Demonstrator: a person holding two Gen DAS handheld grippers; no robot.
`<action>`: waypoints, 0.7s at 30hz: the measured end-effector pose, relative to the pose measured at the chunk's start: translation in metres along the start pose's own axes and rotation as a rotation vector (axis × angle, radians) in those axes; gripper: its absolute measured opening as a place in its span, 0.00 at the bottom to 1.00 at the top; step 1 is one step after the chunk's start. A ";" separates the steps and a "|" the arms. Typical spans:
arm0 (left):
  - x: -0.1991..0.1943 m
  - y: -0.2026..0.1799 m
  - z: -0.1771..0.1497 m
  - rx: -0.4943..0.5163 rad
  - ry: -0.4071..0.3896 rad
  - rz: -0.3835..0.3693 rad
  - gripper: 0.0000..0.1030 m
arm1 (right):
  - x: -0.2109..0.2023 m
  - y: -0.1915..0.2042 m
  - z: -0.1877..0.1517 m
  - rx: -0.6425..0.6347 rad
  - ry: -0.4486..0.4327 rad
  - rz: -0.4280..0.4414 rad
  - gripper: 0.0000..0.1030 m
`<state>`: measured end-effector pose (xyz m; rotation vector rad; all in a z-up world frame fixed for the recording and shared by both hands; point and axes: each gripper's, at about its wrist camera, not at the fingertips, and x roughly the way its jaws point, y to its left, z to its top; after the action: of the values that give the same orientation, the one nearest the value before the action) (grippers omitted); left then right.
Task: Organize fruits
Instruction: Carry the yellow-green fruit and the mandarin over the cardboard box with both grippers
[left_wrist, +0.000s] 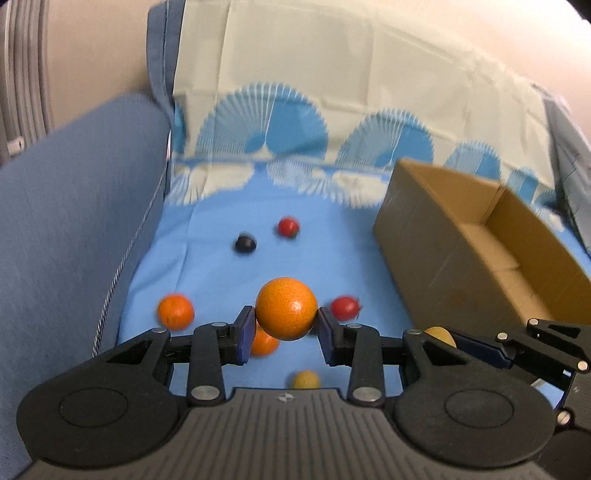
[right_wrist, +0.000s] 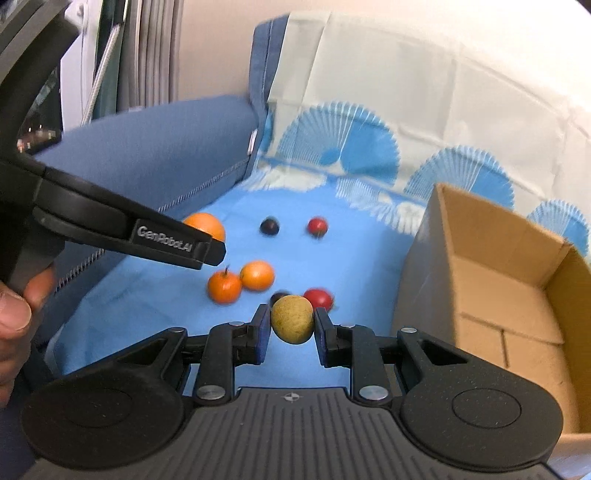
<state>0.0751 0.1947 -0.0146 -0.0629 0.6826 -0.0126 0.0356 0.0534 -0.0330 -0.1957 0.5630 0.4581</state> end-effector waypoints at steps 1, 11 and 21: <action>-0.004 -0.002 0.004 0.004 -0.011 -0.002 0.39 | -0.005 -0.004 0.003 0.004 -0.019 0.003 0.25; -0.024 -0.038 0.030 0.034 -0.117 -0.060 0.39 | -0.074 -0.101 0.040 0.139 -0.249 -0.094 0.25; -0.009 -0.103 0.030 0.049 -0.172 -0.238 0.39 | -0.083 -0.214 0.021 0.238 -0.274 -0.302 0.25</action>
<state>0.0884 0.0935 0.0209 -0.0965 0.4995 -0.2504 0.0833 -0.1593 0.0420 0.0123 0.3073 0.1184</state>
